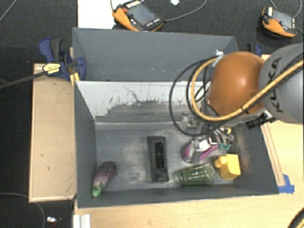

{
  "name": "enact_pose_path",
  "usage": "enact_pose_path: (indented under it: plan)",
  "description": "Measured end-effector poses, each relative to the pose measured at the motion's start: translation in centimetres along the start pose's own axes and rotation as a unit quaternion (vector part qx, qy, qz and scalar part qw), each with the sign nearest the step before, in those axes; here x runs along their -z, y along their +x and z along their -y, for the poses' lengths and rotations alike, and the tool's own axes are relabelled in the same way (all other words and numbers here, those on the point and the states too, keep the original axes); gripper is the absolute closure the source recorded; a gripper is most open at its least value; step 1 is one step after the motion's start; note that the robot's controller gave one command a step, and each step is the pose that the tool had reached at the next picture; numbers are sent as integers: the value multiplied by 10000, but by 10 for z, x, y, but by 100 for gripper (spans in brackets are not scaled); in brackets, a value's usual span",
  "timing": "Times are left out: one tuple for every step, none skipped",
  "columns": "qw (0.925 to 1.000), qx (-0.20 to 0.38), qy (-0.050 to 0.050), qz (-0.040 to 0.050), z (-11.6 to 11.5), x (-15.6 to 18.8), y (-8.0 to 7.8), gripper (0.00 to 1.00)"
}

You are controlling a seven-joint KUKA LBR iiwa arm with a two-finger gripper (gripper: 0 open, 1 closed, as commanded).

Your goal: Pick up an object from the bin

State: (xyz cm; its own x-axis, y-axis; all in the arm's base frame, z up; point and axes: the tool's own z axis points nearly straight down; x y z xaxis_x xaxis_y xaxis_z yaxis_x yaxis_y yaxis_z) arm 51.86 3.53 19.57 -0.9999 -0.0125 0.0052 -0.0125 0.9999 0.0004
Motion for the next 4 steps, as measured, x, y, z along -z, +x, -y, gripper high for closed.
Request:
enact_pose_path:
  plan:
    - [10000, -11, -2, 38, 0, 4, -2, 0]
    - [9968, 796, -8, 48, 120, -111, 21, 0]
    - [9964, 843, 2, 48, 114, -107, 21, 0]
    - [9786, 2057, 0, 25, 111, -94, -47, 0]
